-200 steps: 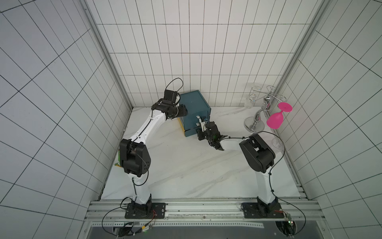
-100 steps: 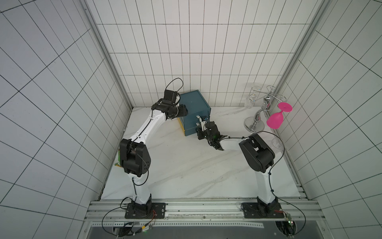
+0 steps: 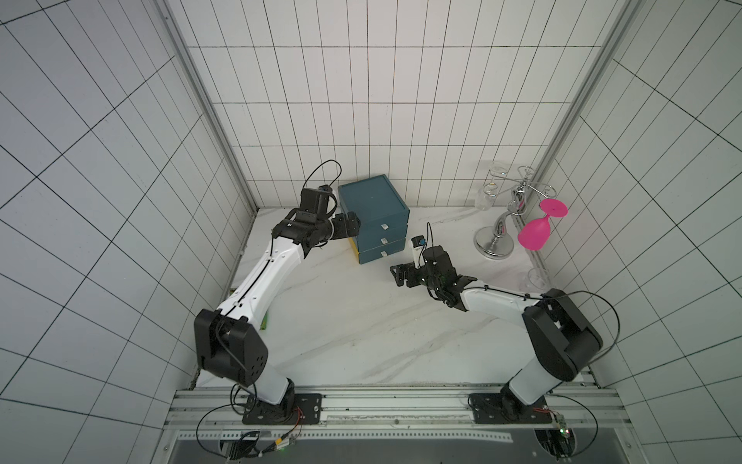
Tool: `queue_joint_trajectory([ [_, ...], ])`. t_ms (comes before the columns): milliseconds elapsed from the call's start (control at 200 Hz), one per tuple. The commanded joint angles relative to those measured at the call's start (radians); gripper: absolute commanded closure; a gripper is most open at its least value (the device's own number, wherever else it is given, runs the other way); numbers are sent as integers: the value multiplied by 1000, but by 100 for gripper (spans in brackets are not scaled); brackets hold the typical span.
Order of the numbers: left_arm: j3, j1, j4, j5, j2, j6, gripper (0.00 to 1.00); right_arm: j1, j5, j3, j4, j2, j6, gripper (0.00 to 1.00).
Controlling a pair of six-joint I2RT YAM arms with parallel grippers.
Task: Place the transparent tape into the drawer according to color
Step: Reset both arms
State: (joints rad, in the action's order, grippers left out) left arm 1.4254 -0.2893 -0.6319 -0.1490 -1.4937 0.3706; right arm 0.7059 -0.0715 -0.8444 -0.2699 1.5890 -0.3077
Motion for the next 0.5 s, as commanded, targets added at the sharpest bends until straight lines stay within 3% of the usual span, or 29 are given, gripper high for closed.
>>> queue_joint_trajectory([
  [0,-150,17,157,95,121,14,1,-51,-24,81,125,-117,1,1],
  [230,-454,70,344,149,288,29,1,-226,25,127,273,-328,53,1],
  [420,-587,72,472,212,300,-31,6,-374,273,126,298,-398,88,1],
  [495,-623,72,515,256,300,-75,8,-460,304,143,256,-392,91,1],
])
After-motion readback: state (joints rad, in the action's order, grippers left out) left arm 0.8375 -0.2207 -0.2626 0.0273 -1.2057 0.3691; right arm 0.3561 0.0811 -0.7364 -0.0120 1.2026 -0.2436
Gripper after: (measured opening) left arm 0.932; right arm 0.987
